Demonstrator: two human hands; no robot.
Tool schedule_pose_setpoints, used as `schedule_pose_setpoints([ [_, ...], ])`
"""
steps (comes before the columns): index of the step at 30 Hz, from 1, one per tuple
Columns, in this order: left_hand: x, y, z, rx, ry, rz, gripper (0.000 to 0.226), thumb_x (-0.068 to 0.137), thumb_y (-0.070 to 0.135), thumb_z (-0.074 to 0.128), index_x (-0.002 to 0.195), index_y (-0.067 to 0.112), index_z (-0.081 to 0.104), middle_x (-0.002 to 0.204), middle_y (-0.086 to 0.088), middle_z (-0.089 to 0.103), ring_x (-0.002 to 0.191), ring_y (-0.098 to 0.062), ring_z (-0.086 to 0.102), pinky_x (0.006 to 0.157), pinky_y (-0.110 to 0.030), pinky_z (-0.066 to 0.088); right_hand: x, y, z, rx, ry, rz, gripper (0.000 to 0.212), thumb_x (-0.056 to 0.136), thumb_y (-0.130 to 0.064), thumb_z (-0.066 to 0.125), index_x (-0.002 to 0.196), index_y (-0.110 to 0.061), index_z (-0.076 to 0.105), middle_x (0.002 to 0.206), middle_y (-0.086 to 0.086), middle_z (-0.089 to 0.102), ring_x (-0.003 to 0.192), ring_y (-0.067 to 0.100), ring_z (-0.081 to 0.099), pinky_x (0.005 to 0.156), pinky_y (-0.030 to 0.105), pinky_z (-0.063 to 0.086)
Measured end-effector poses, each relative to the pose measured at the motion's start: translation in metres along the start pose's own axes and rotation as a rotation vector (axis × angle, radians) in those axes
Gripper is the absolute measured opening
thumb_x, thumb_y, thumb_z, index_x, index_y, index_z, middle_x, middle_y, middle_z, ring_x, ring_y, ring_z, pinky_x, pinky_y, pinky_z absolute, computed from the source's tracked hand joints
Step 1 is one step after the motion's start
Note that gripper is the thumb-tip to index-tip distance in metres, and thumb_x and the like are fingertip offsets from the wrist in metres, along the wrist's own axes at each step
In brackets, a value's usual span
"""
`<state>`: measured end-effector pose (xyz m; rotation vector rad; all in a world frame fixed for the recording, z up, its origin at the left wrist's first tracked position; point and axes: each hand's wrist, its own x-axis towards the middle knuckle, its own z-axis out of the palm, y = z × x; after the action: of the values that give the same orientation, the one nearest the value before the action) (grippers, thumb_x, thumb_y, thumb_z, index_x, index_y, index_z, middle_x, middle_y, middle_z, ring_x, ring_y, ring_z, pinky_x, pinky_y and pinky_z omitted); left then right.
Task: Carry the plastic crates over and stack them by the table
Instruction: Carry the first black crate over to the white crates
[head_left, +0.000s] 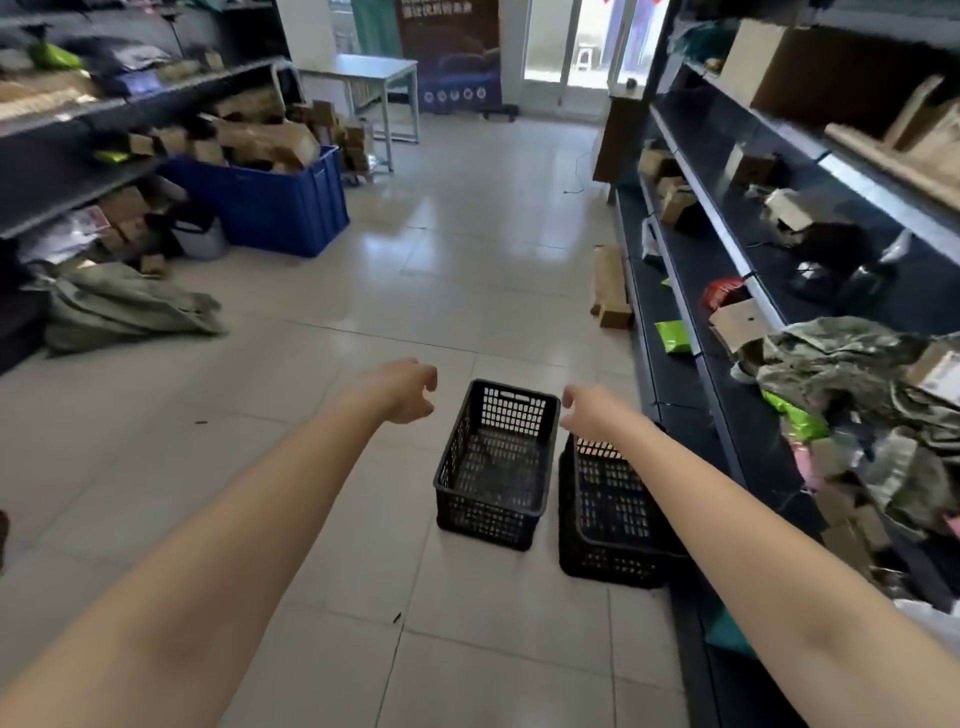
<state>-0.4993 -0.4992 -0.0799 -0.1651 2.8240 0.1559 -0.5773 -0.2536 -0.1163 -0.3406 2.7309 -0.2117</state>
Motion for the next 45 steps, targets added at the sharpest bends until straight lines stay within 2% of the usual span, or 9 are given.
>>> schedule_pose_setpoints([
  [6,0.104,-0.096,-0.031,-0.020,0.036,0.005,0.041,0.091,0.034,0.054,0.130,0.024,0.050,0.134,-0.001,0.049,0.119,-0.026,0.052,0.094,-0.040,0.047,0.106,-0.063,0.001,0.062,0.070,-0.009,0.036,0.089,-0.023,0.053,0.124,-0.018,0.050,0.123,0.010,0.057,0.107,0.029,0.057,0.091,0.045,0.051],
  [11,0.195,-0.170,-0.050,0.015,-0.023,0.080,0.041,0.092,0.032,0.053,0.132,0.024,0.047,0.134,-0.001,0.048,0.120,-0.026,0.051,0.097,-0.042,0.046,0.178,-0.119,0.001,0.040,0.080,0.049,0.043,0.088,-0.030,0.055,0.128,-0.018,0.049,0.130,0.009,0.055,0.117,0.030,0.051,0.093,0.041,0.048],
  [17,0.315,-0.205,-0.070,0.052,-0.099,0.237,0.043,0.093,0.028,0.053,0.135,0.019,0.044,0.134,-0.005,0.049,0.119,-0.028,0.053,0.096,-0.040,0.047,0.251,-0.157,-0.015,0.068,0.052,0.160,0.051,0.085,-0.038,0.057,0.131,-0.020,0.048,0.133,0.007,0.053,0.120,0.029,0.051,0.094,0.039,0.046],
  [20,0.378,-0.195,-0.074,0.096,-0.110,0.346,0.044,0.093,0.028,0.053,0.135,0.019,0.045,0.135,-0.006,0.049,0.119,-0.029,0.053,0.091,-0.037,0.045,0.293,-0.156,-0.017,0.109,0.060,0.226,0.055,0.084,-0.040,0.057,0.135,-0.023,0.044,0.134,0.007,0.052,0.122,0.029,0.049,0.095,0.040,0.046],
  [27,0.516,-0.160,-0.098,0.192,-0.127,0.526,0.043,0.093,0.026,0.054,0.135,0.017,0.046,0.132,-0.009,0.050,0.125,-0.029,0.046,0.100,-0.044,0.045,0.383,-0.130,-0.029,0.191,0.072,0.366,0.054,0.087,-0.041,0.055,0.136,-0.025,0.041,0.138,0.005,0.049,0.124,0.028,0.047,0.098,0.041,0.045],
  [32,0.598,-0.120,-0.117,0.219,-0.184,0.668,0.043,0.093,0.022,0.055,0.134,0.012,0.046,0.133,-0.012,0.048,0.127,-0.030,0.042,0.102,-0.041,0.042,0.410,-0.108,-0.040,0.291,0.111,0.518,0.054,0.086,-0.041,0.053,0.137,-0.025,0.041,0.136,0.004,0.048,0.126,0.028,0.043,0.099,0.044,0.044],
  [39,0.687,-0.033,-0.103,0.415,-0.268,0.939,0.044,0.092,0.026,0.056,0.133,0.015,0.047,0.132,-0.010,0.050,0.123,-0.031,0.048,0.101,-0.041,0.044,0.416,-0.073,-0.023,0.457,0.209,0.838,0.054,0.084,-0.041,0.058,0.133,-0.028,0.042,0.132,0.008,0.048,0.122,0.032,0.046,0.091,0.044,0.045],
  [45,0.736,0.038,-0.068,0.537,-0.366,1.219,0.041,0.090,0.024,0.057,0.129,0.014,0.050,0.129,-0.011,0.053,0.121,-0.031,0.050,0.100,-0.040,0.044,0.414,-0.072,0.017,0.651,0.210,1.182,0.050,0.084,-0.039,0.059,0.131,-0.026,0.045,0.124,0.009,0.052,0.114,0.032,0.052,0.090,0.042,0.049],
])
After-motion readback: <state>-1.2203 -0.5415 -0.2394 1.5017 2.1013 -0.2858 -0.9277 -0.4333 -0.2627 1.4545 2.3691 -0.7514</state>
